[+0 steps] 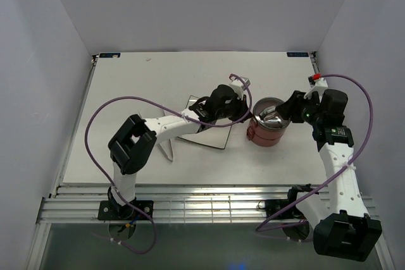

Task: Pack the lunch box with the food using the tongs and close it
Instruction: Adjust the packing box at the center of the board, then close the fastener on the packing box.

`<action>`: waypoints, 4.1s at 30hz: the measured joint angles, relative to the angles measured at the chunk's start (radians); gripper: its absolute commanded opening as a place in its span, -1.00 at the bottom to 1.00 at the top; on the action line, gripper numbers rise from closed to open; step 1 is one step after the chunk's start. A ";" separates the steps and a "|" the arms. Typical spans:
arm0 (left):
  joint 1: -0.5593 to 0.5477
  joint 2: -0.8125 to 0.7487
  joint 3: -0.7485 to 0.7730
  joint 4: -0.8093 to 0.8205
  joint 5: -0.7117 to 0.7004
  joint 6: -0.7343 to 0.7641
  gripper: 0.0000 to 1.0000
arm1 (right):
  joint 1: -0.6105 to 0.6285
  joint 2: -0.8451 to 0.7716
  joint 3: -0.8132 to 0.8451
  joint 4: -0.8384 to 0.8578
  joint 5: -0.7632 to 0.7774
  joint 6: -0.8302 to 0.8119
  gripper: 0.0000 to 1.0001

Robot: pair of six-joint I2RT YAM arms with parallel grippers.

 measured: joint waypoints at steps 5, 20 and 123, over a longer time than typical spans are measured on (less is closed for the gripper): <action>0.002 0.092 0.065 0.011 0.007 -0.002 -1.00 | 0.045 0.000 -0.045 0.005 0.022 0.002 -0.01; 0.087 0.273 0.298 -0.037 -0.011 0.006 -1.00 | 0.108 0.039 -0.118 0.123 0.064 0.029 -0.19; 0.106 0.232 0.294 0.075 0.613 0.736 -1.00 | -0.190 0.726 -0.039 0.355 0.092 -0.076 -0.85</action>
